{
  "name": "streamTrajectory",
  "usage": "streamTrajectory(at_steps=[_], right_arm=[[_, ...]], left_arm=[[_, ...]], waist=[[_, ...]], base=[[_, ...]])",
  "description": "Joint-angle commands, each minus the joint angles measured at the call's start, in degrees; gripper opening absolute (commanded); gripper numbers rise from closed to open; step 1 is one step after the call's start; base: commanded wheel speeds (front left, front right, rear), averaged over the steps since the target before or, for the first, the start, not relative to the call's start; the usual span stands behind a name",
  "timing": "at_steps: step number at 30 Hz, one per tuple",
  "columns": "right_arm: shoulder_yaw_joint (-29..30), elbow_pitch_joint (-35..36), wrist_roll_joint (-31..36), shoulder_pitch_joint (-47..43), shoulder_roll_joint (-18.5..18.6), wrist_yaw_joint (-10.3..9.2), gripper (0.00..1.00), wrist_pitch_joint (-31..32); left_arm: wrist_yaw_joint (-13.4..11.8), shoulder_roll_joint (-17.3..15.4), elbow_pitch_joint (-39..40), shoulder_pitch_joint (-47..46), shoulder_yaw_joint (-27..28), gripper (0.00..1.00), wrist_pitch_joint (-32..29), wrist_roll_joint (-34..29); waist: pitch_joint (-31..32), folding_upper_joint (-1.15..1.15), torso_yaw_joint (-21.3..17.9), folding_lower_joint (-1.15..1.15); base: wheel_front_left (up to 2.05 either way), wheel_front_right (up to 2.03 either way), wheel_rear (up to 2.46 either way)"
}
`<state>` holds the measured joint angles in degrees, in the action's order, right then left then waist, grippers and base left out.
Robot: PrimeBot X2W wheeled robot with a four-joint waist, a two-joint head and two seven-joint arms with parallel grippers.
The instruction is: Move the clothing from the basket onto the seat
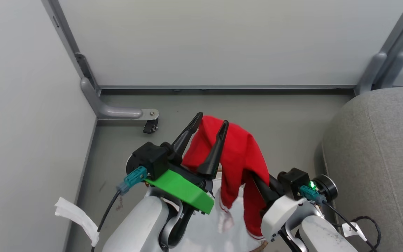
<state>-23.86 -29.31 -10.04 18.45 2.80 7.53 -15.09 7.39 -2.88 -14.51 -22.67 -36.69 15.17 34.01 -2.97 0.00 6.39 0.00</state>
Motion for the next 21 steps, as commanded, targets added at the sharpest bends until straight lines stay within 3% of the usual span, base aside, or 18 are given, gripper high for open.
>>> streamTrajectory(at_steps=[1, 21], right_arm=[[1.07, 0.64, 0.24, -1.56, 0.27, -0.08, 0.00, -0.12], [5.13, 8.13, -0.51, -8.37, 0.22, -0.08, 0.00, -0.11]], left_arm=[[0.17, -0.07, -0.17, 0.98, 0.52, 1.00, -0.04, -0.66], [0.17, -0.46, -1.86, 5.42, 4.24, 1.00, -0.04, -3.07]], waist=[[0.15, 0.00, -2.86, 0.00], [0.08, 0.00, -28.99, 0.00]], base=[[0.00, 0.00, 0.00], [0.00, 0.00, 0.00]])
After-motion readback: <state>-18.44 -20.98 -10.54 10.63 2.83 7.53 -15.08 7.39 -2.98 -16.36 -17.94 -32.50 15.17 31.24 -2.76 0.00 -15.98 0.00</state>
